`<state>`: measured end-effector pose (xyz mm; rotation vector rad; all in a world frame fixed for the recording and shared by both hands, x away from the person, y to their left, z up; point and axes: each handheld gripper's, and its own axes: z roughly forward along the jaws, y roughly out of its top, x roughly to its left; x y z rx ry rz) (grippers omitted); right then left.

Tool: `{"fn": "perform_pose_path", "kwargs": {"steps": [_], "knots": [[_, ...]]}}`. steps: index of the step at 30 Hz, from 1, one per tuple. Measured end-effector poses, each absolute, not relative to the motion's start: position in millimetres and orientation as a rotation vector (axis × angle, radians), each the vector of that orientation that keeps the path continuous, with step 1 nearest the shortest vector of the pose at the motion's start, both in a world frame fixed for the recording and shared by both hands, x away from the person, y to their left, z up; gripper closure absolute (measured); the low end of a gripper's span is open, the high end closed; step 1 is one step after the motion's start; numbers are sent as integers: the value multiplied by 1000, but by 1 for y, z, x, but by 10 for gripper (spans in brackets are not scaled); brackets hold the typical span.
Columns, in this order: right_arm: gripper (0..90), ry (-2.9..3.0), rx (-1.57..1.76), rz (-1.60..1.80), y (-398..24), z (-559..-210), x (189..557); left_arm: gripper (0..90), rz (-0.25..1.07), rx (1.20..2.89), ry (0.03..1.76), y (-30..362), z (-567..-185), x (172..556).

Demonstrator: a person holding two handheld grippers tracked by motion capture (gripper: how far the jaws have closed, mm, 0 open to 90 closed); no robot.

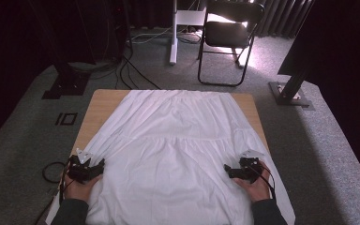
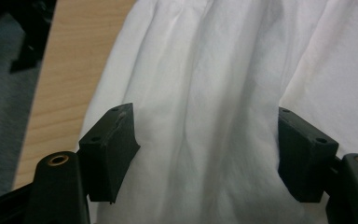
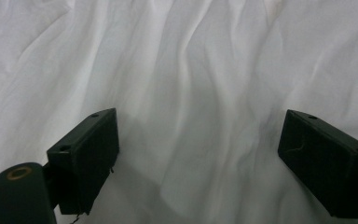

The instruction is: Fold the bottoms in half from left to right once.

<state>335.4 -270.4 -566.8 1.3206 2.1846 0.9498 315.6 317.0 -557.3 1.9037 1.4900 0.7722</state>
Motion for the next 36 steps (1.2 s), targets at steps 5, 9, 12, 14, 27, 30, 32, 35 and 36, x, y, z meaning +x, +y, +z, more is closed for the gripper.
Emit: {"fn": "perform_pose_path", "kwargs": {"steps": [5, 9, 12, 14, 27, 30, 32, 35, 36], "knots": [[118, 2185, 1320, 949, -270, -567, 335, 282, 706, 1875, 1518, 320, -557, 318], [118, 2186, 1321, 949, -270, -567, 336, 286, 705, 1872, 1522, 320, -557, 318], [118, 2186, 1321, 949, -270, -567, 335, 286, 707, 1872, 1522, 320, -557, 318], [119, 2185, 1321, 949, -270, -567, 335, 286, 706, 1872, 1525, 320, -557, 318], [156, 2184, 1308, 959, -270, -567, 333, 460, 752, 1876, 1523, 339, -516, 312], [156, 2184, 1308, 960, -270, -567, 333, 440, 747, 1902, 1561, 346, -527, 320], [156, 2184, 1308, 959, -270, -567, 333, 368, 741, 1933, 1572, 348, -536, 324], [156, 2184, 1308, 959, -270, -567, 333, 237, 696, 1943, 1556, 348, -544, 326], [156, 2184, 1308, 959, -270, -567, 333, 206, 699, 1946, 1556, 348, -546, 326]]}}
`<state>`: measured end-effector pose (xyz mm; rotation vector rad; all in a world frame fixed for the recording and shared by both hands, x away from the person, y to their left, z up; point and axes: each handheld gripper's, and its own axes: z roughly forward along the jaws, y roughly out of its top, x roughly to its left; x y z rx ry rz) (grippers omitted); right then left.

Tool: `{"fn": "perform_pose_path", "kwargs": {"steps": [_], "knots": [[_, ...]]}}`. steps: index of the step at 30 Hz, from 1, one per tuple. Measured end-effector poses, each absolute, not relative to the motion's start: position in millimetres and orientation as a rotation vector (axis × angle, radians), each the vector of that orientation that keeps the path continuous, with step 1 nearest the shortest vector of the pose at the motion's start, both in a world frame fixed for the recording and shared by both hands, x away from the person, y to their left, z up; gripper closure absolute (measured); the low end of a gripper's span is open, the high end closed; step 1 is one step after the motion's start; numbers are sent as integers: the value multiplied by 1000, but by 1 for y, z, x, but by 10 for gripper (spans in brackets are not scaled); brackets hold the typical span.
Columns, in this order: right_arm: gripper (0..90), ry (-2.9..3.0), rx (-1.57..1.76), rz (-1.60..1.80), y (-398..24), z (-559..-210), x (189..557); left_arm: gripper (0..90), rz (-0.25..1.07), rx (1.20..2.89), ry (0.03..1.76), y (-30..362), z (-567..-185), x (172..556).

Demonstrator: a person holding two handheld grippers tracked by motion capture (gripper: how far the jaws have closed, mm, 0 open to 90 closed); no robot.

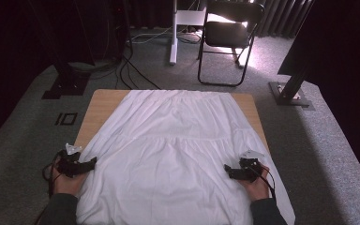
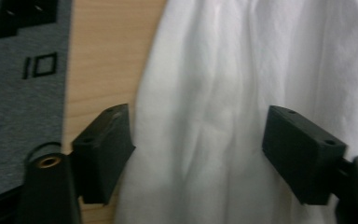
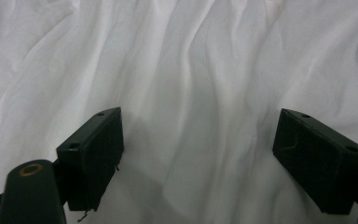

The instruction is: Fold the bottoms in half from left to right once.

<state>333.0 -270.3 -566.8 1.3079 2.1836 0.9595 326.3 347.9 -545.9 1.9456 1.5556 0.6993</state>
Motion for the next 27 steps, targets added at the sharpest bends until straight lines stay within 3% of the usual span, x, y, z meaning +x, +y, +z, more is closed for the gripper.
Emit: {"fn": "perform_pose_path", "kwargs": {"steps": [8, 15, 17, 19, 22, 24, 27], "knots": [[156, 2183, 1309, 959, -270, -567, 333, 99, 648, 1928, 1559, 353, -555, 329], [156, 2183, 1310, 959, -270, -567, 333, 110, 647, 1934, 1542, 354, -554, 329], [156, 2183, 1309, 959, -270, -567, 333, 273, 648, 1930, 1533, 354, -551, 326], [156, 2183, 1310, 959, -270, -567, 333, 535, 640, 1925, 1524, 355, -548, 324], [156, 2183, 1309, 959, -270, -567, 333, 772, 617, 1933, 1520, 356, -547, 323], [156, 2183, 1308, 959, -270, -567, 333, 850, 663, 1973, 1518, 352, -545, 323], [156, 2183, 1308, 959, -270, -567, 333, 871, 737, 2036, 1533, 347, -543, 324]]}}
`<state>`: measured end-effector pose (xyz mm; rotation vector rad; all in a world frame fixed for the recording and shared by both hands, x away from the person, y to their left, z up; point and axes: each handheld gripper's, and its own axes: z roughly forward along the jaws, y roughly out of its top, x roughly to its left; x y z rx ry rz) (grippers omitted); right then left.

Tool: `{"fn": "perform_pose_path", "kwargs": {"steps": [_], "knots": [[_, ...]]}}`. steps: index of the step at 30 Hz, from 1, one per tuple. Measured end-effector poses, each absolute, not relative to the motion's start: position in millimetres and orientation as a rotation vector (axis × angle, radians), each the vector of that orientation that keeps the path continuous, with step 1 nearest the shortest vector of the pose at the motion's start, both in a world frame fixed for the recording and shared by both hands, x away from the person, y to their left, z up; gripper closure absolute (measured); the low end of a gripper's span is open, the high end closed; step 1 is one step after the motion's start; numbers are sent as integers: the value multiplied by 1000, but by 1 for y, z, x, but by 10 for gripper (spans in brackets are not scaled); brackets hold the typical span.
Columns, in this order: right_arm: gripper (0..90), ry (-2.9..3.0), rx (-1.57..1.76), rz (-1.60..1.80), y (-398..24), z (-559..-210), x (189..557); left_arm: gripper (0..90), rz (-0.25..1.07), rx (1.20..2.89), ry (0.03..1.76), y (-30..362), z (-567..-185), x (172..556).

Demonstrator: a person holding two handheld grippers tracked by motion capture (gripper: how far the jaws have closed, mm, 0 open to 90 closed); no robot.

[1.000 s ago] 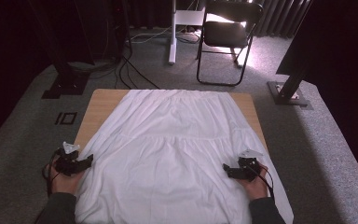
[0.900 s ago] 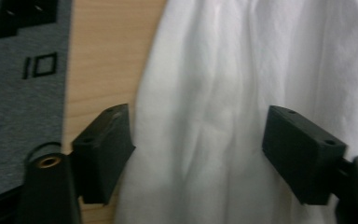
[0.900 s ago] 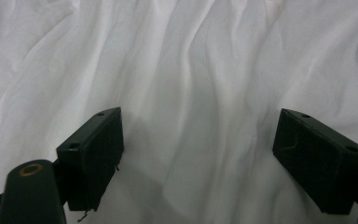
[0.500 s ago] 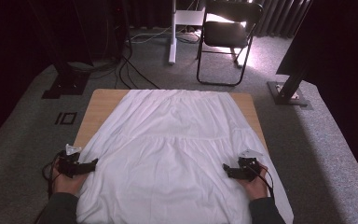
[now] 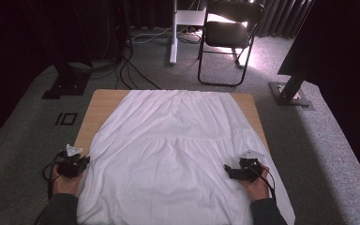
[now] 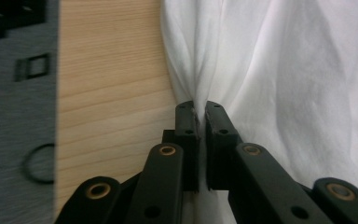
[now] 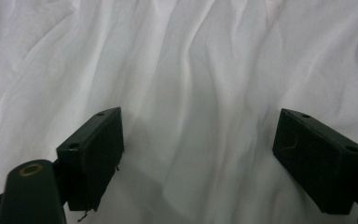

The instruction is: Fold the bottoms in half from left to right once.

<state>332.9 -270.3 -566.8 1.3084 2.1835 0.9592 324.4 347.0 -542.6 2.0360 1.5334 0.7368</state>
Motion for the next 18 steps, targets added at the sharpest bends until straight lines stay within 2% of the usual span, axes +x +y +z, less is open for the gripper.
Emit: {"fn": "perform_pose_path", "kwargs": {"steps": [12, 14, 16, 18], "knots": [[157, 2187, 1306, 961, -270, -567, 333, 878, 946, 1964, 1674, 388, -517, 326], [201, 2193, 1296, 971, -269, -566, 331, 878, 967, 1934, 1710, 400, -515, 328], [311, 2194, 1292, 974, -267, -564, 327, 878, 980, 1903, 1759, 413, -513, 330], [346, 2161, 1255, 947, -264, -558, 320, 879, 1006, 1875, 1808, 423, -511, 331]]}}
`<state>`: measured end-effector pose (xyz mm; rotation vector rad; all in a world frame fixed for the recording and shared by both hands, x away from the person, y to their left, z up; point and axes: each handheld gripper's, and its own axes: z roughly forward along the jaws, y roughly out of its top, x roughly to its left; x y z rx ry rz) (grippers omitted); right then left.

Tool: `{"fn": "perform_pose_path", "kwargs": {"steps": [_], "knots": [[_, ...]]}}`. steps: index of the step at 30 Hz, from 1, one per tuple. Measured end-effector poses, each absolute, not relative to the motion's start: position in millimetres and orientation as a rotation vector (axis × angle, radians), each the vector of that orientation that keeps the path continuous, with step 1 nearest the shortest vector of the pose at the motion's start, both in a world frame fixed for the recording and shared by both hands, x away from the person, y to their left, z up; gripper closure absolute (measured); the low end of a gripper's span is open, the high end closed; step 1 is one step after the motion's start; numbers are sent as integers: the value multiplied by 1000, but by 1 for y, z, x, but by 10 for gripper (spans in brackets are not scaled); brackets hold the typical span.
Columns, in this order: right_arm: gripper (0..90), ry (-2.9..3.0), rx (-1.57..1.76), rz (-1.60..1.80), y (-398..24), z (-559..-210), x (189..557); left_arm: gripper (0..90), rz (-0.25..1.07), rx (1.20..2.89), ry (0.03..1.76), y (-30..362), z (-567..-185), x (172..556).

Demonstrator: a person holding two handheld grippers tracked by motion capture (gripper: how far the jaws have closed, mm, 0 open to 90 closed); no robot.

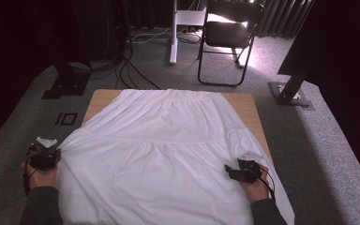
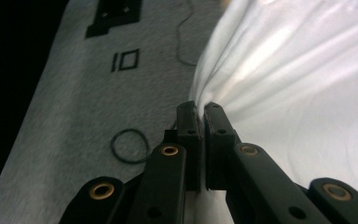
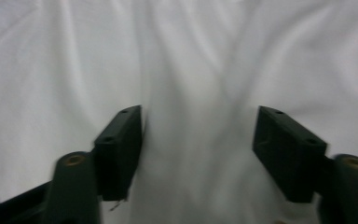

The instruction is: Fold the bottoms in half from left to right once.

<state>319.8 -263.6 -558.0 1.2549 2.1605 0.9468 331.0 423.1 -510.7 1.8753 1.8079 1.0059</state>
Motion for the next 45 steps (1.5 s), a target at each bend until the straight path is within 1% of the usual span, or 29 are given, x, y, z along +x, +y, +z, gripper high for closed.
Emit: {"fn": "perform_pose_path", "kwargs": {"steps": [2, 4, 6, 9, 13, 15, 16, 18, 19, 20, 21, 24, 28, 30, 33, 35, 37, 39, 42, 43, 44, 45], "knots": [[419, 2092, 1203, 906, -268, -546, 312, 878, 1030, 1862, 1842, 430, -509, 331], [436, 2017, 1239, 918, -282, -534, 309, 878, 1050, 1864, 1845, 433, -507, 330], [439, 1937, 1326, 907, -301, -530, 308, 878, 1052, 1872, 1831, 434, -506, 328], [406, 1920, 1459, 838, -324, -540, 311, 878, 1072, 1897, 1822, 431, -506, 327], [406, 1935, 1526, 791, -336, -553, 313, 878, 1073, 1886, 1832, 432, -507, 329], [458, 1947, 1556, 736, -338, -558, 316, 878, 1078, 1893, 1833, 433, -506, 331], [533, 1954, 1567, 758, -340, -558, 316, 878, 1082, 1892, 1832, 434, -506, 331], [714, 1975, 1563, 774, -344, -557, 317, 878, 1086, 1891, 1841, 436, -505, 332], [774, 1959, 1572, 741, -346, -556, 318, 878, 1092, 1878, 1848, 438, -504, 332], [814, 1937, 1590, 716, -350, -556, 319, 878, 1100, 1871, 1858, 440, -503, 333], [830, 1912, 1619, 702, -354, -556, 321, 878, 1107, 1860, 1868, 441, -502, 333], [839, 1890, 1644, 720, -358, -557, 320, 878, 1115, 1836, 1872, 441, -497, 332], [809, 1888, 1636, 719, -355, -557, 319, 877, 1092, 1824, 1765, 425, -481, 323], [792, 1885, 1638, 728, -356, -558, 319, 877, 1057, 1795, 1686, 415, -468, 317], [789, 1885, 1637, 744, -356, -558, 318, 877, 997, 1744, 1536, 396, -442, 307], [789, 1884, 1634, 747, -356, -558, 318, 876, 976, 1740, 1429, 378, -423, 301], [789, 1886, 1632, 752, -356, -559, 318, 877, 928, 1733, 1313, 355, -404, 298], [790, 1889, 1626, 754, -355, -559, 318, 877, 882, 1735, 1179, 325, -387, 296], [791, 1888, 1622, 754, -354, -559, 318, 877, 838, 1751, 972, 265, -364, 292], [791, 1888, 1622, 754, -354, -559, 318, 877, 838, 1751, 972, 265, -364, 292], [792, 1889, 1620, 753, -354, -559, 318, 877, 799, 1797, 824, 217, -356, 291], [793, 1891, 1616, 751, -353, -559, 318, 877, 784, 1814, 778, 199, -355, 291]]}}
